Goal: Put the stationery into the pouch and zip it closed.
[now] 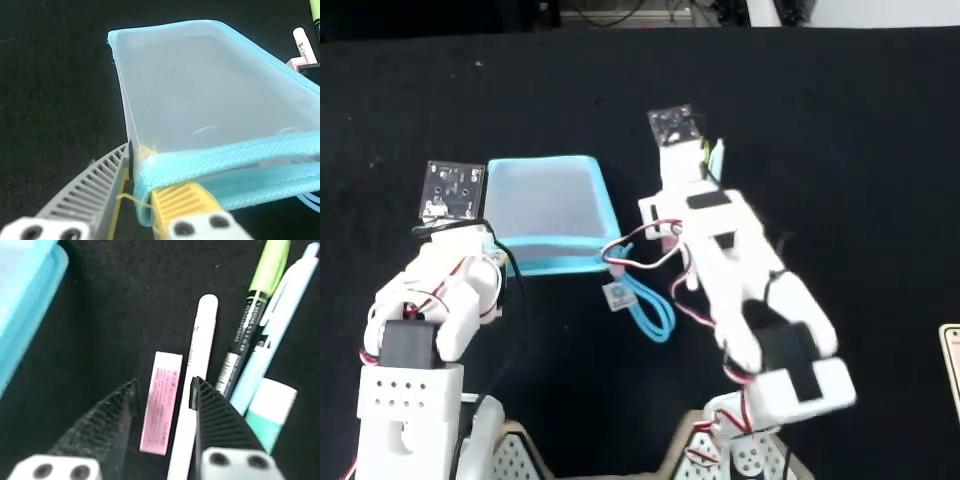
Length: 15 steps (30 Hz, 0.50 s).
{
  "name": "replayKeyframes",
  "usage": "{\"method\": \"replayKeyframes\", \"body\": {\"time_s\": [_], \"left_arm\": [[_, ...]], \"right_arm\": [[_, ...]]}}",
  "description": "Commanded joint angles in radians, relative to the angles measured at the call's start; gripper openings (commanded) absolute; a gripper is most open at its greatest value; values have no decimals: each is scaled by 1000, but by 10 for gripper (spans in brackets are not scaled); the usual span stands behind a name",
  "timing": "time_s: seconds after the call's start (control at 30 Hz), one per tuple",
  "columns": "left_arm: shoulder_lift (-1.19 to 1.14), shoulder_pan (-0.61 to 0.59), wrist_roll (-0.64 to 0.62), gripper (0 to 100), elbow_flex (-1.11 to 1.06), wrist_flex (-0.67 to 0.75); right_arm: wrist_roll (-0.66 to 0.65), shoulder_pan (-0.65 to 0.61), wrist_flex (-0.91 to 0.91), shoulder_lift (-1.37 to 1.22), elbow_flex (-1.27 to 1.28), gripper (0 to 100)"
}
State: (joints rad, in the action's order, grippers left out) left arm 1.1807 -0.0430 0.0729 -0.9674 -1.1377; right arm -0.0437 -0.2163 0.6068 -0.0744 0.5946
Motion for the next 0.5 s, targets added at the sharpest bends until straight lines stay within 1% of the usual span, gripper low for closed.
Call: {"method": "replayKeyframes", "body": {"time_s": [0.0, 0.27, 0.4, 0.47], "left_arm": [[-9, 7, -3, 30, -1, 12], [-9, 7, -3, 30, -1, 12], [-9, 7, -3, 30, -1, 12], [-9, 7, -3, 30, -1, 12]], "right_arm": [[5, -15, -35, -51, -71, 167], [3, -9, 135, -151, -216, 167], [2, -9, 149, -160, -226, 166], [-34, -9, 152, -162, -226, 155]]}}
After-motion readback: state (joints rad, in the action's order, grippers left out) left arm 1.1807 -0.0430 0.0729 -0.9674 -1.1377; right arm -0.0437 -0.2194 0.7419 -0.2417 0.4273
